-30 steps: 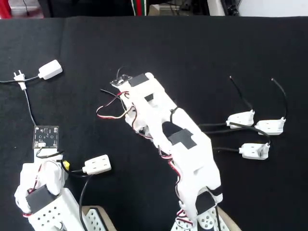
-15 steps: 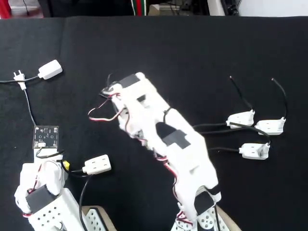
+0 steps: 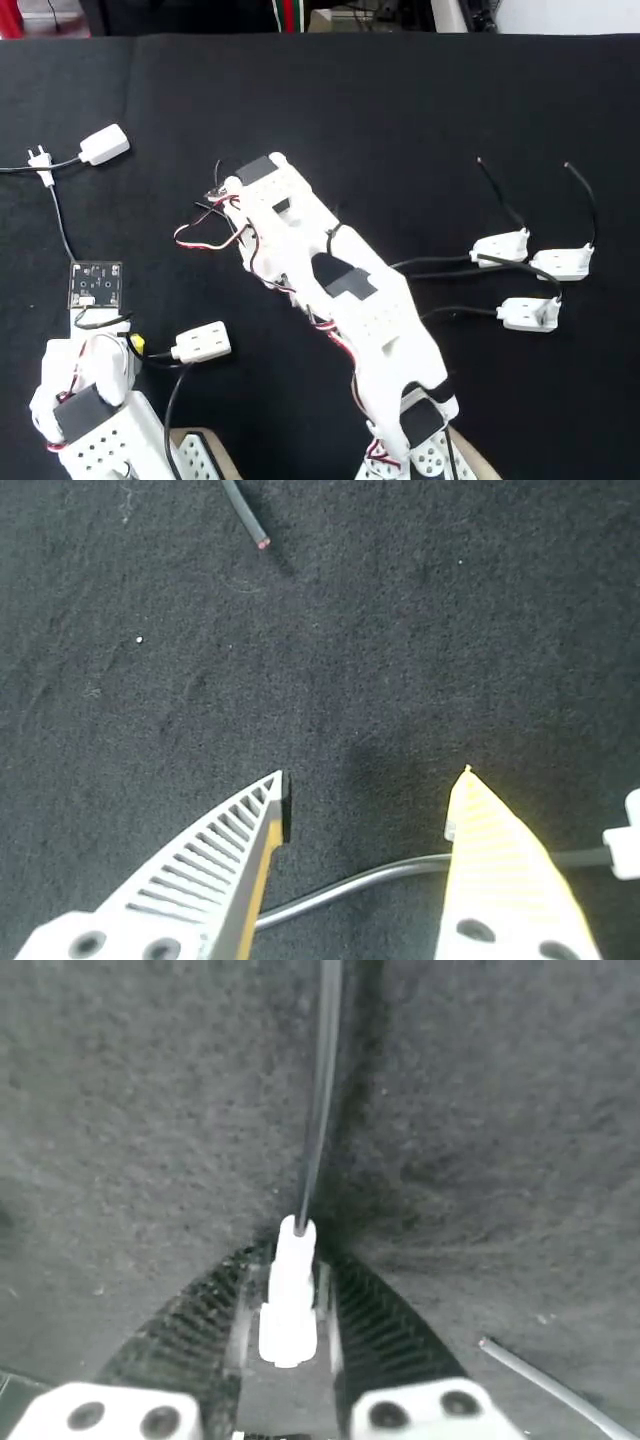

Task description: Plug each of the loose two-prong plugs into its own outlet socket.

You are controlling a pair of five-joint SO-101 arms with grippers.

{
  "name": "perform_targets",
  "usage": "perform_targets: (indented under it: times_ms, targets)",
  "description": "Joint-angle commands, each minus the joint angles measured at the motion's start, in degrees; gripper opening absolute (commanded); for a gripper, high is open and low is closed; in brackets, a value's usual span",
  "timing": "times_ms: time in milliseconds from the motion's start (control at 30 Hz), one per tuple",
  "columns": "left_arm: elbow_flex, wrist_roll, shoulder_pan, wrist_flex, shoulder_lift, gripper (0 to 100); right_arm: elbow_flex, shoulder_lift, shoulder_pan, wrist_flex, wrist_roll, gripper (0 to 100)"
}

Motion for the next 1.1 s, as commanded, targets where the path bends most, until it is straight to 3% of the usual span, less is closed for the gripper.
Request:
perform_targets:
  times_ms: [0, 233, 400, 600, 833, 933, 1067]
  targets:
    - [-0.13, -0.44, -0.04, 0.09, 0.35, 27, -2.42, -0.31, -0.26, 1.93, 0.79, 1.2]
    - [-0.13, -0.44, -0.04, 0.09, 0.35, 27, -1.01, 0.75, -0.26, 4.13, 5.1, 2.1]
    - [-0.13, -0.44, -0.04, 0.09, 0.35, 27, -0.48, 4.44, -0.26, 4.13, 5.27, 12.0]
    - [-0.13, -0.44, -0.04, 0.09, 0.35, 27, -0.75, 5.58, -0.53, 4.22, 5.19, 5.1]
    - [-0.13, -0.44, -0.04, 0.09, 0.35, 27, -0.4, 5.49, -0.53, 4.4, 4.92, 10.4]
    - [-0.13, -0.44, -0.04, 0.09, 0.35, 27, -1.45, 5.49, -0.7, 4.4, 4.92, 0.5]
    - [-0.13, -0.44, -0.04, 0.09, 0.35, 27, -4.62, 5.32, 0.88, 4.48, 4.04, 1.3]
